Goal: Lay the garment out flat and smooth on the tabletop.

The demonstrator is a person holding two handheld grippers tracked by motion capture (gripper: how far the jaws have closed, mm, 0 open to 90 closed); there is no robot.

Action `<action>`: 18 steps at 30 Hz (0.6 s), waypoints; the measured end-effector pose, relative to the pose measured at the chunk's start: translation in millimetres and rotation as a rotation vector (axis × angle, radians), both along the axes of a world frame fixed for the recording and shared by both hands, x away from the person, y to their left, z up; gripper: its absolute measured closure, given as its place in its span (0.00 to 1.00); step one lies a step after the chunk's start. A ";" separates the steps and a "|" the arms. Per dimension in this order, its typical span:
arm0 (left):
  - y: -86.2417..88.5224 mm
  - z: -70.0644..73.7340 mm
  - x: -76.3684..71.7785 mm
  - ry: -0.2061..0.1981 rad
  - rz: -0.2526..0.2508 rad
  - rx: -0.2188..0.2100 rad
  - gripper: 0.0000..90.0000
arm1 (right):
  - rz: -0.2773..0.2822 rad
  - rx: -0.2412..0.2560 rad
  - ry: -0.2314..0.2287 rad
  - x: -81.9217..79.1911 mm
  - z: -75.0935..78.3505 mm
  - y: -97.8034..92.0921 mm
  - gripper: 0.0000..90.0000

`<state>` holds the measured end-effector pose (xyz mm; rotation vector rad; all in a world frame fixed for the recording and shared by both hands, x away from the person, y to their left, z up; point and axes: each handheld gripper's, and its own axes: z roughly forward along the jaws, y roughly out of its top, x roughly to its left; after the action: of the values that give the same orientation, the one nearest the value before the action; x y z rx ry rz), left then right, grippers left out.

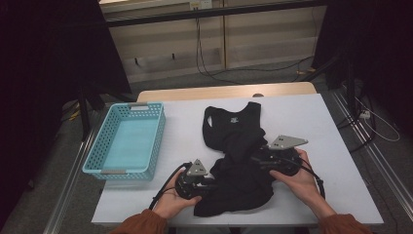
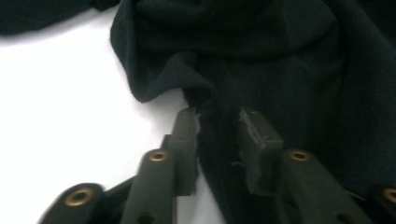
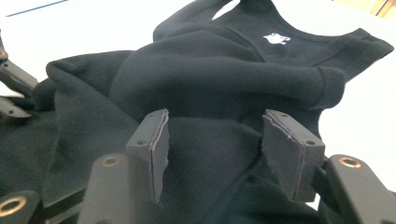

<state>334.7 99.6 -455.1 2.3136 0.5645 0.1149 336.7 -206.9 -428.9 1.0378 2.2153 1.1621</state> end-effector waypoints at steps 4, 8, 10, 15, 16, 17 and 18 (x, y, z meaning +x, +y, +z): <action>2.2 1.2 0.8 0.033 -0.006 -0.001 0.96 | -0.004 -0.005 0.015 2.4 -2.8 0.4 0.47; 7.2 2.9 1.8 0.056 -0.005 0.003 0.98 | -0.018 -0.004 0.034 8.4 -7.6 -0.7 0.43; 11.9 3.9 1.2 0.055 -0.004 0.011 0.98 | -0.027 0.001 0.037 11.2 -8.9 -0.7 0.41; 31.2 7.6 -4.3 0.071 0.030 0.005 0.98 | -0.052 -0.005 0.059 16.2 -14.4 0.1 0.34; 35.0 8.0 -5.5 0.070 0.031 0.002 0.98 | -0.053 -0.006 0.067 16.9 -15.8 0.3 0.34; 39.0 8.8 -6.9 0.061 0.028 0.000 0.98 | -0.050 -0.004 0.079 17.6 -17.2 0.7 0.33; 42.2 9.5 -7.5 0.066 0.036 -0.004 0.98 | -0.047 -0.006 0.093 18.3 -18.6 1.4 0.33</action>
<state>327.1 141.8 -445.6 2.3106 0.6397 0.0544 355.0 -205.5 -447.4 1.1572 2.2510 1.1077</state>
